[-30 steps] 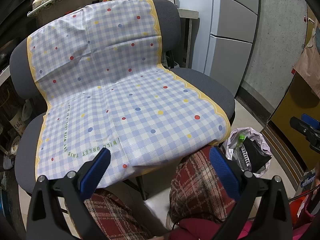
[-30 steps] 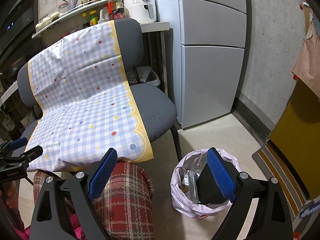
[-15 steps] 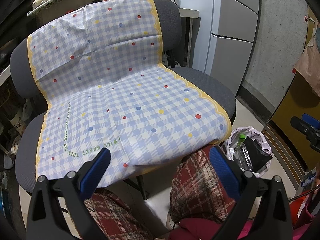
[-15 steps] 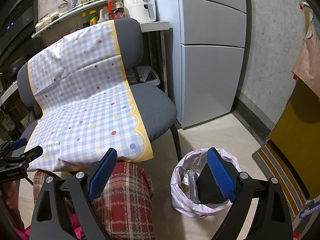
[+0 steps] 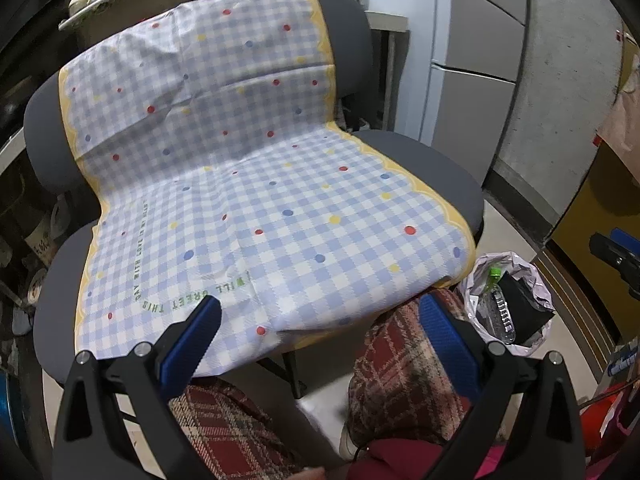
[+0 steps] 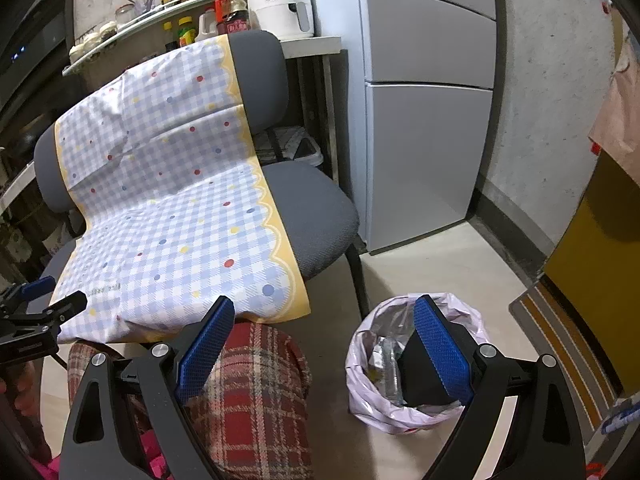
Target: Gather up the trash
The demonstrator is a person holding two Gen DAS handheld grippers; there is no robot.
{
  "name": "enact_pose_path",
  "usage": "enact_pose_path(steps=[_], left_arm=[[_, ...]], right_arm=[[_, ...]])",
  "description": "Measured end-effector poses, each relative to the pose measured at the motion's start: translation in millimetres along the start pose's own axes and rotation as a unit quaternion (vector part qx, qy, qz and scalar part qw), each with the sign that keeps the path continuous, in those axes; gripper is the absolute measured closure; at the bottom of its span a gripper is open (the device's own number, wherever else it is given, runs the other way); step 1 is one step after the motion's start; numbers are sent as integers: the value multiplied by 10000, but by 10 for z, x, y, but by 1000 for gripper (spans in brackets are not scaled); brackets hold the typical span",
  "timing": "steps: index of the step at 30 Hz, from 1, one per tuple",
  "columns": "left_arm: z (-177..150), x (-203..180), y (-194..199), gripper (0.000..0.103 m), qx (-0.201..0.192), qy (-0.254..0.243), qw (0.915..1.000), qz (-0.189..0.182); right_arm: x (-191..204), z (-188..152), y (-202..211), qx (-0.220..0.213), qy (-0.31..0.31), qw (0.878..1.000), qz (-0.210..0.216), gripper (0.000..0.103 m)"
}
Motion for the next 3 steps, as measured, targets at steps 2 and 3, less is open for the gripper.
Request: enact_pose_path(steps=[2, 3], left_arm=[[-11, 132, -27, 7, 24, 114, 9999, 94], [-13, 176, -34, 7, 24, 152, 9998, 128]], right_arm=[[63, 8, -29, 3, 1, 10000, 87, 12], [119, 18, -57, 5, 2, 9999, 163, 12]])
Point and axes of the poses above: each gripper's, at about its wrist camera, not at the fingertips, and y roughly against the way its jaws point, x to its left, z to its top, the point moved 10 cm from there along -y, roughly the way its jaws point, and after that the axes turned 15 degrees about -z, right-handed, at the moved point
